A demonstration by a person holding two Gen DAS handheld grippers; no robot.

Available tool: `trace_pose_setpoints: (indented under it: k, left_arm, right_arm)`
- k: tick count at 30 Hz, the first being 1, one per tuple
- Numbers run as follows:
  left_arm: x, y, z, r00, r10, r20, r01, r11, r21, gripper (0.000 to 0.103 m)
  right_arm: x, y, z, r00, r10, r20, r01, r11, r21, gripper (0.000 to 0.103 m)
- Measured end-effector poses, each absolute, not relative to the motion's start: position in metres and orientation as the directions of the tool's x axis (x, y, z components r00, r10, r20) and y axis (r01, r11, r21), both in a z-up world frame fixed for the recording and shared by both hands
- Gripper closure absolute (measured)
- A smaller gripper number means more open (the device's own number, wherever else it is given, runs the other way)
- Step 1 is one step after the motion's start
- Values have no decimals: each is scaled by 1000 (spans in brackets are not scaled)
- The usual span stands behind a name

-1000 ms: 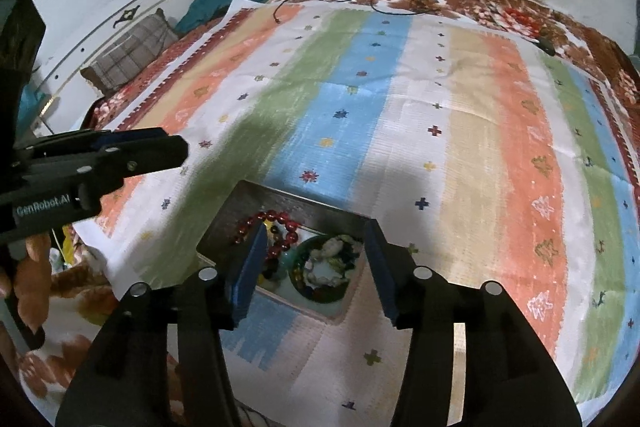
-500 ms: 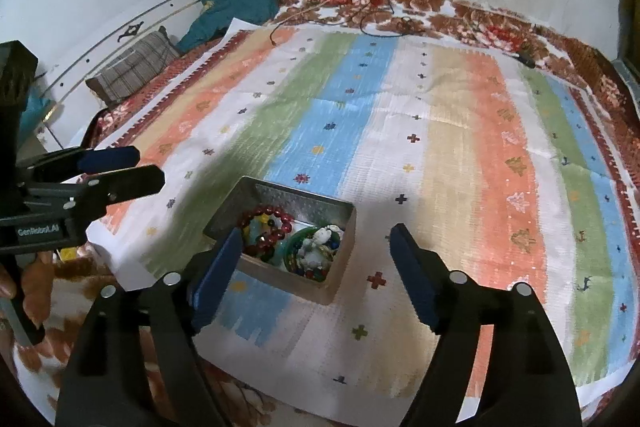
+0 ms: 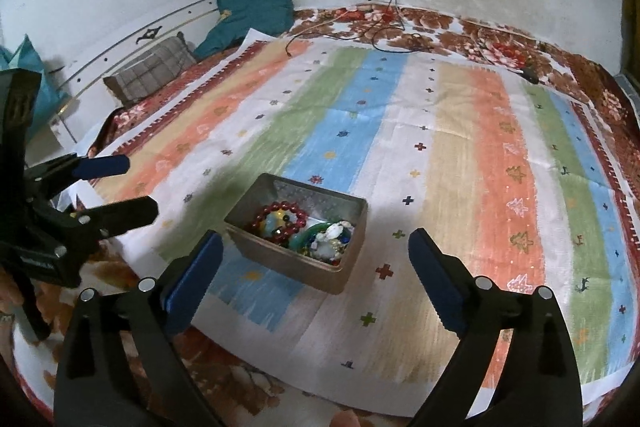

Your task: Organize jewelry

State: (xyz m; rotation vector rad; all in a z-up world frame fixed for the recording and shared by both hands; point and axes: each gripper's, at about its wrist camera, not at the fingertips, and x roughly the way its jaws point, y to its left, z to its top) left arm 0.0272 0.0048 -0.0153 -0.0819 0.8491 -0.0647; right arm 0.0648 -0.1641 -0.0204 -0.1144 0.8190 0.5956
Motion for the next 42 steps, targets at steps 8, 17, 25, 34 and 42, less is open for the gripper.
trace_pose_setpoints:
  k: [8, 17, 25, 34, 42]
  left_arm:
    - [18, 1, -10, 687, -75, -723, 32, 997, -72, 6]
    - [7, -7, -5, 719, -63, -692, 45, 998, -44, 6]
    - [2, -8, -5, 723, -65, -688, 40, 998, -52, 6]
    - [-4, -9, -2, 744, -56, -666, 37, 998, -43, 6]
    - [-5, -10, -2, 744, -53, -666, 41, 999, -33, 6]
  right_arm:
    - [52, -171, -17, 533, 478, -699, -538, 828, 156, 8]
    - [41, -175, -14, 546, 490, -679, -542, 825, 159, 8]
    - [27, -179, -9, 573, 492, -656, -546, 826, 143, 8]
    - [22, -176, -9, 569, 497, -655, -564, 815, 129, 8]
    - [19, -179, -9, 581, 501, -641, -563, 817, 128, 8]
